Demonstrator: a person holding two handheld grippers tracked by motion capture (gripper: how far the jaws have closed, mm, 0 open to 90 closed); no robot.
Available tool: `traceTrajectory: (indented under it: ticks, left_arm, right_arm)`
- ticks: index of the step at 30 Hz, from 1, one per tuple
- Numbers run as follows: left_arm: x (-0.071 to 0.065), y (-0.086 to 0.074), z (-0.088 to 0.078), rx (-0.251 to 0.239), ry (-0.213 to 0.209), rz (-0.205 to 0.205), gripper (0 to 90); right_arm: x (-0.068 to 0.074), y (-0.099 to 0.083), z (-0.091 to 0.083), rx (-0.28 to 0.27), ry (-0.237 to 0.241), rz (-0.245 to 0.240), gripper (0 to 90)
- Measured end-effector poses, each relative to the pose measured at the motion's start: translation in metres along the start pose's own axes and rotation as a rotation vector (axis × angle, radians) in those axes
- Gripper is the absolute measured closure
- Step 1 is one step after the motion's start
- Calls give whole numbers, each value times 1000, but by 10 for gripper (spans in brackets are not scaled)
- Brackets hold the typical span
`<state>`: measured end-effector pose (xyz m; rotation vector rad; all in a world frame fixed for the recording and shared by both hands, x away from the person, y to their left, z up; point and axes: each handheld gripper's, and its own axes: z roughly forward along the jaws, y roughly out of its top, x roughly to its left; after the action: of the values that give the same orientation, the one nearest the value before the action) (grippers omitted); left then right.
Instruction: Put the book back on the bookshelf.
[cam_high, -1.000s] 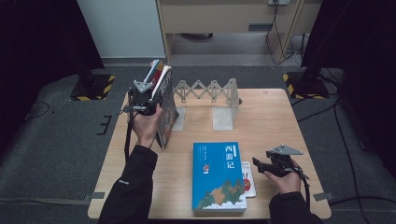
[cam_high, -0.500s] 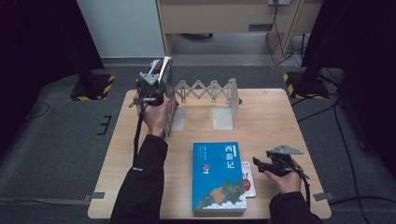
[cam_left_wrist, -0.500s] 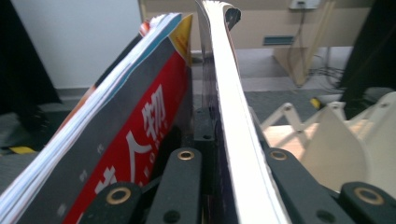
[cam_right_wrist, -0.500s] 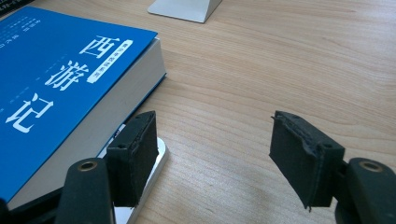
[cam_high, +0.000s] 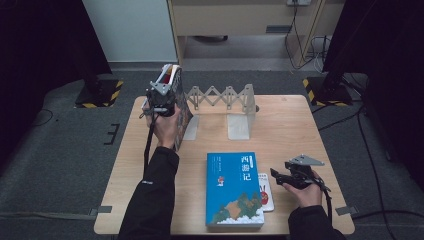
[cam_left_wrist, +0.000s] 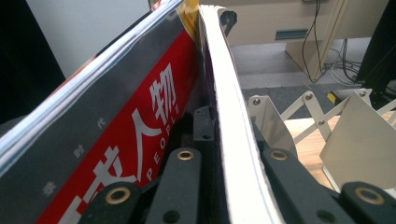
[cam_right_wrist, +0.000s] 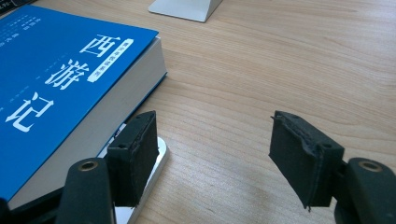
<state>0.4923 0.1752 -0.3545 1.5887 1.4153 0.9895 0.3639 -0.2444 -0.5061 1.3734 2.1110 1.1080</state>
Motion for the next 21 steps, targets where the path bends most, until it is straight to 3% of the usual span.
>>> traceTrajectory:
  ticks: [6, 12, 21]
  left_arm:
    - [0, -4, -3, 0, -3, 19, 794]
    - [2, -5, -18, -24, -29, 30, 643]
    - [9, -15, -50, -63, -139, 27, 533]
  right_arm:
    - [0, 0, 0, -1, -1, 0, 322]
    - [1, 1, -1, -7, -1, -1, 320]
    - [3, 2, -3, -19, 1, 2, 314]
